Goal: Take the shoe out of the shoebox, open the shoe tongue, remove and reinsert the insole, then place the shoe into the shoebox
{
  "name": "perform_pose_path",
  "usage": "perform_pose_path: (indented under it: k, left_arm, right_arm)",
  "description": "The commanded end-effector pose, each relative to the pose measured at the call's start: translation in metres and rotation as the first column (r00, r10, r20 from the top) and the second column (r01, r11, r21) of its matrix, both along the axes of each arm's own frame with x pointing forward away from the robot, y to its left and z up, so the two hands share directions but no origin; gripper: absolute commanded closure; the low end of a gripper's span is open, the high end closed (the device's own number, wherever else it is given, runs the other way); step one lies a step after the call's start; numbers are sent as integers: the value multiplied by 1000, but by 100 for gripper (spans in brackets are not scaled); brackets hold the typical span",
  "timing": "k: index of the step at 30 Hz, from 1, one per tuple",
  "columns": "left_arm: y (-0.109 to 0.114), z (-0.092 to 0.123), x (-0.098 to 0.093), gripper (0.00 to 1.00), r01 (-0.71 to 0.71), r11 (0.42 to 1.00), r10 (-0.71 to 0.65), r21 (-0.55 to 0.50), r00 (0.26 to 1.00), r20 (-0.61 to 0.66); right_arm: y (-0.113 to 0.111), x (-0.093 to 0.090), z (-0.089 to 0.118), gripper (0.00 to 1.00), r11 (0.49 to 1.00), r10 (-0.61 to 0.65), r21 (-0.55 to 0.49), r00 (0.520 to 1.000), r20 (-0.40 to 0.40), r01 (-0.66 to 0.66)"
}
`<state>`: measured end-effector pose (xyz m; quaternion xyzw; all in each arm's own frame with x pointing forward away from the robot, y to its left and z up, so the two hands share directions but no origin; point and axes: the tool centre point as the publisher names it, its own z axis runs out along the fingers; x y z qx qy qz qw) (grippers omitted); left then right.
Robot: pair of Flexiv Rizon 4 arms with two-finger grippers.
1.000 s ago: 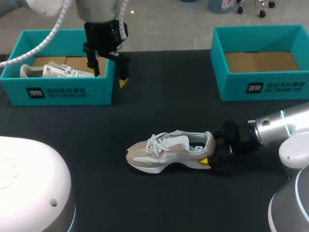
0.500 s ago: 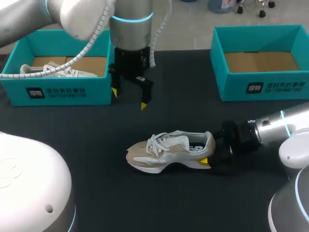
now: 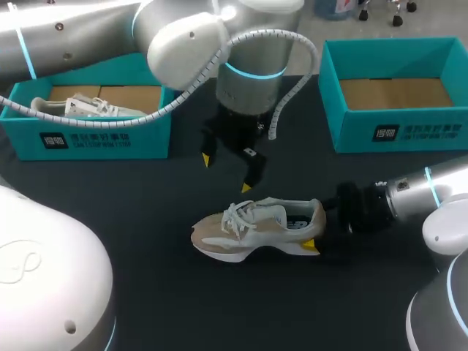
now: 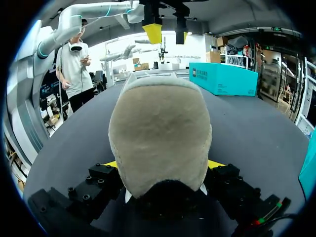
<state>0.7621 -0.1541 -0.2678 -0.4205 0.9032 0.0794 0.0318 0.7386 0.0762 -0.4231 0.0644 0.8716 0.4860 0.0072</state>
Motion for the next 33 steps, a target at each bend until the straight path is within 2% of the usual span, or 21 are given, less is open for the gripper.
perform_pose_path:
  k: [1,17,18,22,27,30,33]
  left_arm:
    - [-3,0,-1,0,1,1000,-1,12,1000,7]
    - [-3,0,-1,0,1,1000,-1,12,1000,7]
    - [-4,0,-6,0,-30,999,29,31,998,58]
    - [-9,-2,-15,0,-271,962,269,20,960,81]
    - [-18,-6,-27,0,-450,890,455,-72,889,62]
    - [-23,-10,-32,0,-500,860,506,-104,862,42]
    - [-33,-18,-36,0,-504,858,509,-98,861,24]
  right_arm:
    - [2,-1,0,100,1000,-2,-4,1000,0,2]
    - [2,-1,0,100,1000,-2,-4,1000,0,2]
    - [2,-1,0,100,1000,-2,-4,1000,0,2]
    - [2,-1,0,100,1000,-2,-4,1000,0,2]
    - [2,-1,0,100,1000,-2,-4,1000,0,2]
    - [2,-1,0,100,1000,-2,-4,1000,0,2]
    - [2,-1,0,100,1000,-2,-4,1000,0,2]
